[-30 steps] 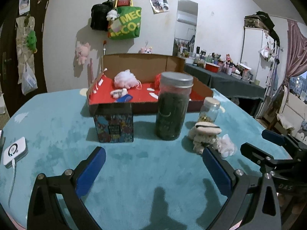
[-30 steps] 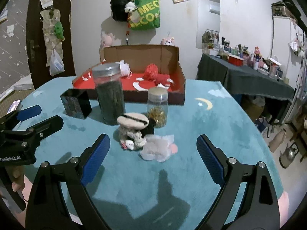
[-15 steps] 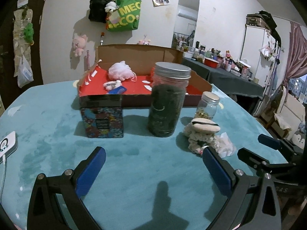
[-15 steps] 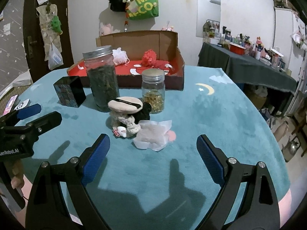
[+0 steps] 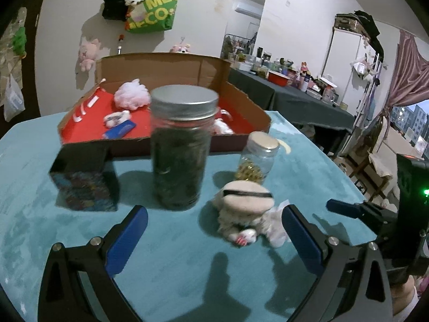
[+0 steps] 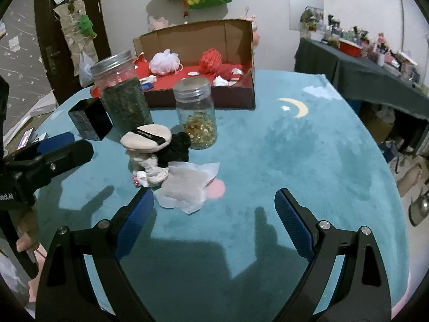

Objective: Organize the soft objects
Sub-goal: 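Grasp the beige powder puff with the left tool while the right grasps the white tissue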

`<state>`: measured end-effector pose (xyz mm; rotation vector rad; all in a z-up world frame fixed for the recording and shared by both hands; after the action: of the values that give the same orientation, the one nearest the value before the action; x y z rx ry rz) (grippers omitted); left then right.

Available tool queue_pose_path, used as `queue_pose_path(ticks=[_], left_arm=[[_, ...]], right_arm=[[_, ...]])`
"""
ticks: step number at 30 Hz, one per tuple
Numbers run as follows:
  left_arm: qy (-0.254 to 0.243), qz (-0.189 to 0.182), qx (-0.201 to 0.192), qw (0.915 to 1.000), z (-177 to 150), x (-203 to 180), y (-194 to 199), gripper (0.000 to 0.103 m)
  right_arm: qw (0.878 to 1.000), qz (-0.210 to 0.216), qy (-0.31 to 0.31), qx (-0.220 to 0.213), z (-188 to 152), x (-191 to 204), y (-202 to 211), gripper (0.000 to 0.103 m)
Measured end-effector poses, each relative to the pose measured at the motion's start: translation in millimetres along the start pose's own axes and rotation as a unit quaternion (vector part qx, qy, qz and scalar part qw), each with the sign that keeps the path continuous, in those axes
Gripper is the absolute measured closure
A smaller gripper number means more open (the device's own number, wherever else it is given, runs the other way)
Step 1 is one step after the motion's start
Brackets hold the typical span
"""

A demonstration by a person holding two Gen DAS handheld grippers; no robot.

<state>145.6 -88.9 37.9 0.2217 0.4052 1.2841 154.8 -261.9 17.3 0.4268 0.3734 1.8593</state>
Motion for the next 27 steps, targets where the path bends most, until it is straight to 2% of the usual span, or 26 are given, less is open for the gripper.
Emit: queue_pose_path(ticks=[9,16,18,20,22,23,24,25,27], left_arm=[[-0.007,-0.002,0.028,0.9996,-1.9,-16.8,-28.2,0.009],[-0.025,0.005,0.048,0.9985,-8.8,-22.3,-42.7,0.021],[-0.027,0.007,0.052,0.9983,-9.7,-21.1,-44.7,0.026],[-0.022,0.003,0.058,0.9981,-10.5,-19.7,-46.8,0.035],[-0.019,-0.006,0.066,0.9976,-12.4,-19.2,-48.8,0.058],[-0.016,-0.011,0.073,0.9971,-14.1,-19.2,-50.2,0.065],[-0.011,-0.018,0.077,0.9968,-15.6,-18.9,-50.3,0.071],[-0.007,-0.022,0.077,0.9968,-15.7,-17.7,-48.9,0.073],[-0.006,-0.026,0.075,0.9968,-14.5,-15.4,-45.1,0.078]], right_arm=[[0.996,0.08,0.002,0.031,-0.5,-0.1,-19.4,0.011],[0.992,0.115,-0.001,0.049,-3.1,5.3,-29.5,0.014],[0.991,0.118,-0.004,0.056,-4.0,5.5,-32.9,0.025],[0.991,0.119,-0.006,0.065,-6.0,6.7,-36.1,0.029],[0.991,0.119,-0.007,0.064,-5.1,8.5,-36.2,0.032],[0.99,0.123,-0.007,0.064,-5.0,10.2,-36.3,0.04],[0.99,0.125,-0.007,0.064,-5.2,12.2,-36.8,0.053],[0.99,0.124,-0.002,0.066,-6.4,14.5,-37.9,0.059],[0.99,0.125,0.008,0.064,-7.4,20.0,-37.6,0.082]])
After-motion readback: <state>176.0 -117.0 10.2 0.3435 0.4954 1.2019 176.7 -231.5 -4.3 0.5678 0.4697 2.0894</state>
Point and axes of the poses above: each gripper's, at about its wrist camera, not at the fingertips, and y roughly against the way its jaws point, x to its left, z to its top, the point moved 6 cm from there along -y, roughly the way its jaws point, and after that the axes turned 15 degrees about -x, right-handed, at the moved point
